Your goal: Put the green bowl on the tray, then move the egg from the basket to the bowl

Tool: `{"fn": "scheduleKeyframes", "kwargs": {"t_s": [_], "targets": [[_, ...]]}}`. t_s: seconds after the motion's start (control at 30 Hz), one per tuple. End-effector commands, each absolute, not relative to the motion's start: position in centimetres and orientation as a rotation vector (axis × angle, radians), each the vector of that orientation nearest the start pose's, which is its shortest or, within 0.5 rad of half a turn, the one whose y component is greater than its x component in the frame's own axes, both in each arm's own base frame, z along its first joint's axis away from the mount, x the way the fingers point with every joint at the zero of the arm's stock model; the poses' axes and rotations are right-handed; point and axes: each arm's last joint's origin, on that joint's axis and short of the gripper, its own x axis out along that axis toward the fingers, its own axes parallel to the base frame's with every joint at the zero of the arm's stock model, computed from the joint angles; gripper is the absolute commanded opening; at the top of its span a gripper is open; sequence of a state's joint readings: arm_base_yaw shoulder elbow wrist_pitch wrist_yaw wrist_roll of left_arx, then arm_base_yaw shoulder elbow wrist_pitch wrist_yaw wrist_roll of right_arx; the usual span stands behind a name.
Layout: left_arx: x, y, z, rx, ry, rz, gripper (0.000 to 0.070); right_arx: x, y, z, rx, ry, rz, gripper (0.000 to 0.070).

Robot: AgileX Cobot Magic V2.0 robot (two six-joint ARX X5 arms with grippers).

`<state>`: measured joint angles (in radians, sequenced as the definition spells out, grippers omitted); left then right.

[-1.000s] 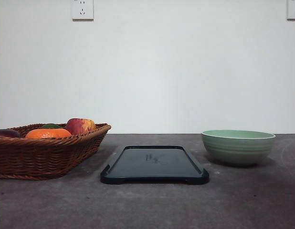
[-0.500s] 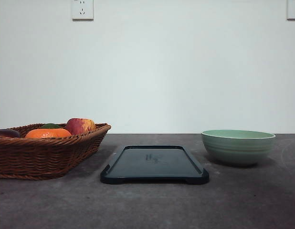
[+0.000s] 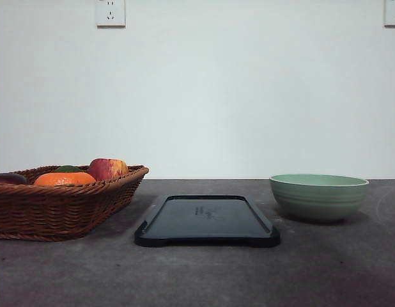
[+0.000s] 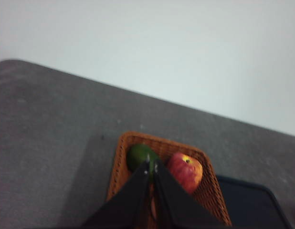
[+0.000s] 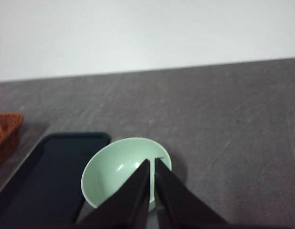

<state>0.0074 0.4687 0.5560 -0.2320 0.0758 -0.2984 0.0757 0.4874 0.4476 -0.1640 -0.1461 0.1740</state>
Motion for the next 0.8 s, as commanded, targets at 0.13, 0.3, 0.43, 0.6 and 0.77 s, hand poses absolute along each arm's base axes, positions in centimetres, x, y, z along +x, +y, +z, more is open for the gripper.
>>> {"fn": "scheduleKeyframes", "kwargs": {"t_s": [0.13,0.3,0.43,0.6,0.77], "targets": [[14.8,-0.5,30.7,-0.233,0.290,-0.098,0.0000,15.3,1.7,27.7,0.156,0.337,0.238,0.0007],[17.4,-1.0,31.1,-0.210,0.431,-0.132,0.0000,17.7,2.0,28.2,0.173,0.504,0.261,0.0007],[19.0,-1.4,31.1,-0.215,0.536,-0.160,0.0000,19.6,2.2,28.4,0.186,0.636,0.268,0.0007],[20.4,-2.0,30.7,-0.213,0.660,-0.169,0.0000,21.6,2.5,28.3,0.203,0.743,0.283,0.0007],[21.0,-2.3,30.1,-0.209,0.741,-0.171,0.0000,23.1,2.8,27.8,0.222,0.818,0.313,0.0007]]}}
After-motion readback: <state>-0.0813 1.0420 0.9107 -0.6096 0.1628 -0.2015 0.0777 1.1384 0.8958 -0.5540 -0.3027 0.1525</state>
